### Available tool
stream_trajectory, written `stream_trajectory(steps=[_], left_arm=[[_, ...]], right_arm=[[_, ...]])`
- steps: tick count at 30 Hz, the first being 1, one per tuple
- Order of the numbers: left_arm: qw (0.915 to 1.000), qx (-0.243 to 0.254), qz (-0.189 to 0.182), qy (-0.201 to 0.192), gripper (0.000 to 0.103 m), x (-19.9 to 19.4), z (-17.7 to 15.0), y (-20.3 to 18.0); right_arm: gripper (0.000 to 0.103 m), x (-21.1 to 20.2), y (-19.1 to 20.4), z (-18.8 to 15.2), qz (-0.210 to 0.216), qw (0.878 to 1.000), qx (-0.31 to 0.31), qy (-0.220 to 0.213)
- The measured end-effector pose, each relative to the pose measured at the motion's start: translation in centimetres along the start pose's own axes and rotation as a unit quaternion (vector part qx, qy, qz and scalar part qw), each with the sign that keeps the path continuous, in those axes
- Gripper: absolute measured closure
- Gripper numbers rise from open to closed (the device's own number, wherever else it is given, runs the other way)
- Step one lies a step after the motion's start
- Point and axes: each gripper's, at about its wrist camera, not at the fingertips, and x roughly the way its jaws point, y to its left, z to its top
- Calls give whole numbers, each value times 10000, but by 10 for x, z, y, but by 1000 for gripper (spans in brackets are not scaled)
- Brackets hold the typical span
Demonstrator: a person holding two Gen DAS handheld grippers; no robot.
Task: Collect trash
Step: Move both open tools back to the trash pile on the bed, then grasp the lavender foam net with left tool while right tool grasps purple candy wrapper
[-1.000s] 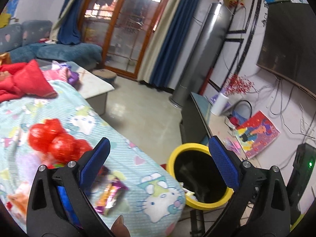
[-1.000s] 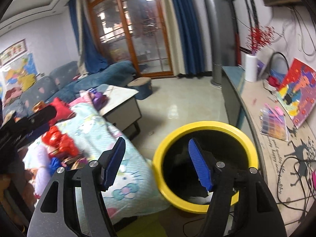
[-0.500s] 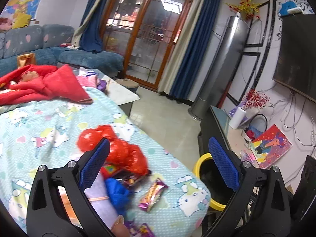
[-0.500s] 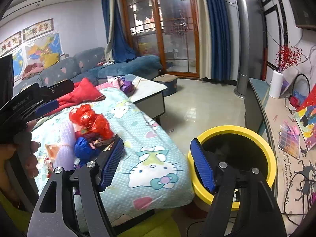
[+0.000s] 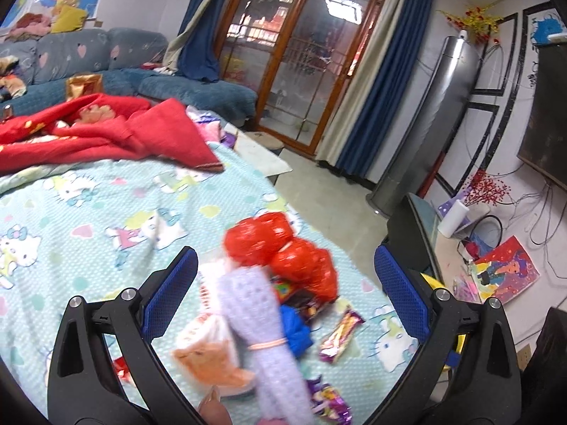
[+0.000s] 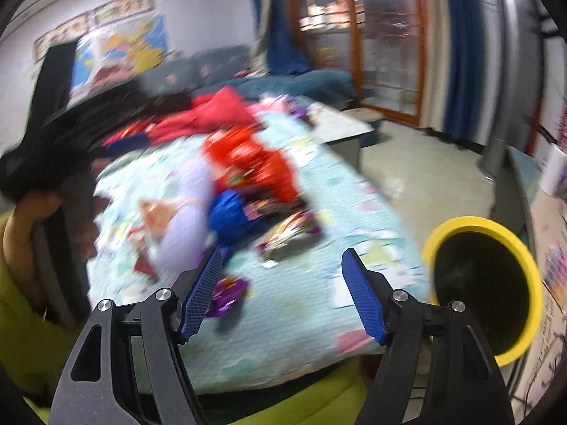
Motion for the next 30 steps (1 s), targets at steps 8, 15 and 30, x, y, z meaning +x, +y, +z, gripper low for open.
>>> stream_trajectory(steps=[8,15,30], left_arm=[[9983,-270,-143,506,30,7,-5,33],[9946,-359,-351,908,35,31,-11,38],[9910,-181,-246,1303,73,59,-28,29]], right_arm=[[44,36,40,-15,445,9954,-637,556],[57,65,42,-19,534,9915,-718,948],[76,73,37,-26,574,9905,-631,1075]])
